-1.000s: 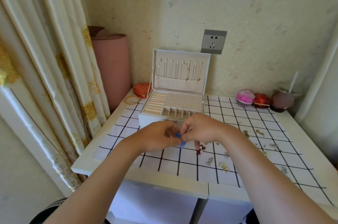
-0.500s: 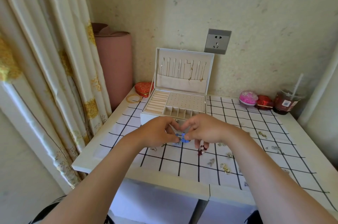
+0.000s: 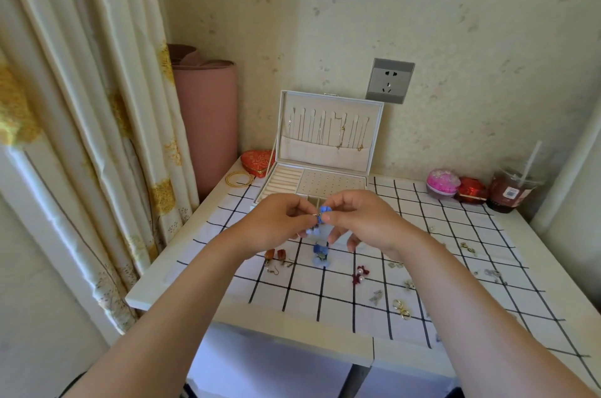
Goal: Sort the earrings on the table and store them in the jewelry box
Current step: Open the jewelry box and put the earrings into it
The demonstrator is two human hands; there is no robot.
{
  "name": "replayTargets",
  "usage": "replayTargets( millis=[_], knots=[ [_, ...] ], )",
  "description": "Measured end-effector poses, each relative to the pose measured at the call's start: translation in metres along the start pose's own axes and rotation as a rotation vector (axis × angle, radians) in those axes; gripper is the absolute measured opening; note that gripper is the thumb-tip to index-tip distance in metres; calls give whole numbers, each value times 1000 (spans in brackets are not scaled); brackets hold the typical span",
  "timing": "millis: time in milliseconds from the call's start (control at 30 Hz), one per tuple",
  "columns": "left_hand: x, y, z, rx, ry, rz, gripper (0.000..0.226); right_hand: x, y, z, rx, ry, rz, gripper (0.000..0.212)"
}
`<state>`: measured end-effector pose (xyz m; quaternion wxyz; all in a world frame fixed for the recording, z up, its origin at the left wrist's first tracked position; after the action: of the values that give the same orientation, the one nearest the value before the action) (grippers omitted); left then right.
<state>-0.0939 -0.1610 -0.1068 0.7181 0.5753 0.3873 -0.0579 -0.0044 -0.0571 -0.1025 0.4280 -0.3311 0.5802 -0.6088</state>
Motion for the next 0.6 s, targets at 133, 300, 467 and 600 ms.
replayTargets(
  millis=[133,300,467,600],
  knots=[
    [-9,0,-3,-22,33,99,9,-11,-13,-3,-127,188,28,26],
    [-24,-1,-9,-41,130,152,8,-6,-30,-7,-286,238,247,29],
    [-43,2,-10,-11,245,189,10,11,-35,-14,-267,111,240,21],
    [-54,-3,-15,-6,317,219,6,8,-41,-29,-267,128,136,15]
  ],
)
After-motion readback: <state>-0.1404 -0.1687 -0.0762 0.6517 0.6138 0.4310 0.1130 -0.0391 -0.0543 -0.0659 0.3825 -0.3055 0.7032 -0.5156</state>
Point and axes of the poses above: each hand's wrist, its own z-axis away from the middle knuckle, its own x-axis out of the palm, y = z × x, the point moved 10 cm from there along -z, towards the middle knuckle, and after that the axes turned 15 degrees about -z, right-handed, at the moved point
